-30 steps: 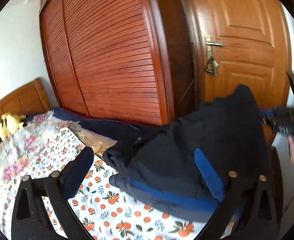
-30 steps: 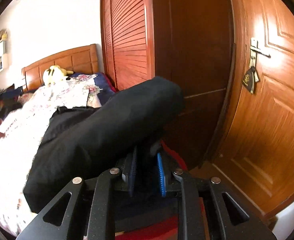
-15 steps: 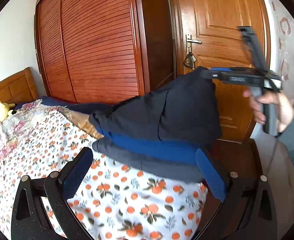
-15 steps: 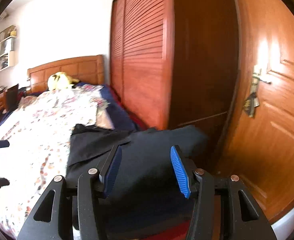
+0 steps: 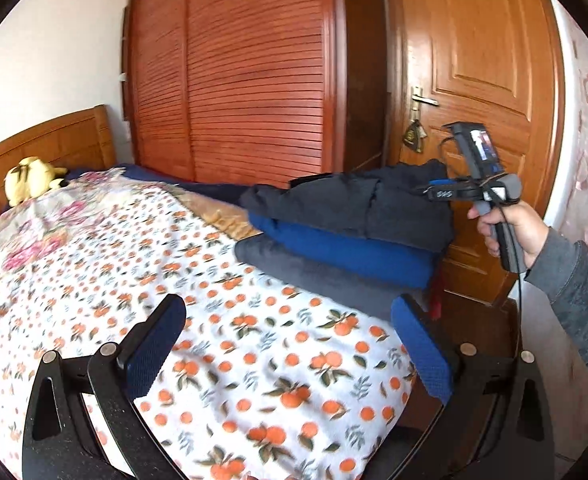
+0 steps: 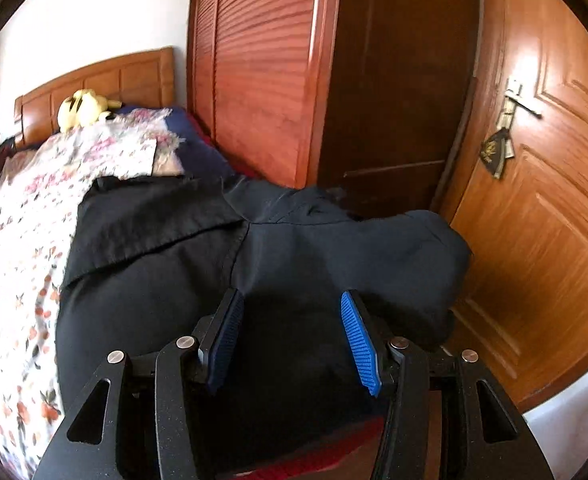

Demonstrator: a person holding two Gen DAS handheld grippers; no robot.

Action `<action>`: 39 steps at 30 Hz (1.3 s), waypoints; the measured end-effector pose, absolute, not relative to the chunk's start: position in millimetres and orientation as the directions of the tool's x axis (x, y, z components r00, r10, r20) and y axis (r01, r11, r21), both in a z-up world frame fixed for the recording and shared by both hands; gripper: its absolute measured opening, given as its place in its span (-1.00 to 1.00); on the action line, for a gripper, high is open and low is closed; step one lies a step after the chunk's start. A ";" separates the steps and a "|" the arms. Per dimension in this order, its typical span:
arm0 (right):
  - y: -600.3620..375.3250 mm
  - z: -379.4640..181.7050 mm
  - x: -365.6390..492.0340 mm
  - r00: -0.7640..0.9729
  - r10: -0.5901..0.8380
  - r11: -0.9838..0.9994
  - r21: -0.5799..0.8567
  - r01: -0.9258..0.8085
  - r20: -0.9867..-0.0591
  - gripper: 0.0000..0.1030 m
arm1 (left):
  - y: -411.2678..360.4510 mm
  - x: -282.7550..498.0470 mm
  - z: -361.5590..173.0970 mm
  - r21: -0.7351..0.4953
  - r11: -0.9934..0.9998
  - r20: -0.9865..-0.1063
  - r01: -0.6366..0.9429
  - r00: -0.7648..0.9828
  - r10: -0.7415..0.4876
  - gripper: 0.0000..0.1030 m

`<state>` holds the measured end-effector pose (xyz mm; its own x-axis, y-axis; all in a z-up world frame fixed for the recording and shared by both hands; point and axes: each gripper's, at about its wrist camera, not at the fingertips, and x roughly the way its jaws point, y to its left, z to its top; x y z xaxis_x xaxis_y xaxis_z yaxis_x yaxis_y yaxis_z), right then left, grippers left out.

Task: Fold large clothes

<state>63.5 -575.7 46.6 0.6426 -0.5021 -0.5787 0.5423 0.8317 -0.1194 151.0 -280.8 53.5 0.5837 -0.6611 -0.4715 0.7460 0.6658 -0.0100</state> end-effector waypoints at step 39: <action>-203.1 -11.3 16.2 0.871 0.220 0.974 0.058 -0.217 -0.439 0.44 | 10.7 30.7 2.5 -0.018 0.999 -0.467 0.049 0.882 -0.052 0.99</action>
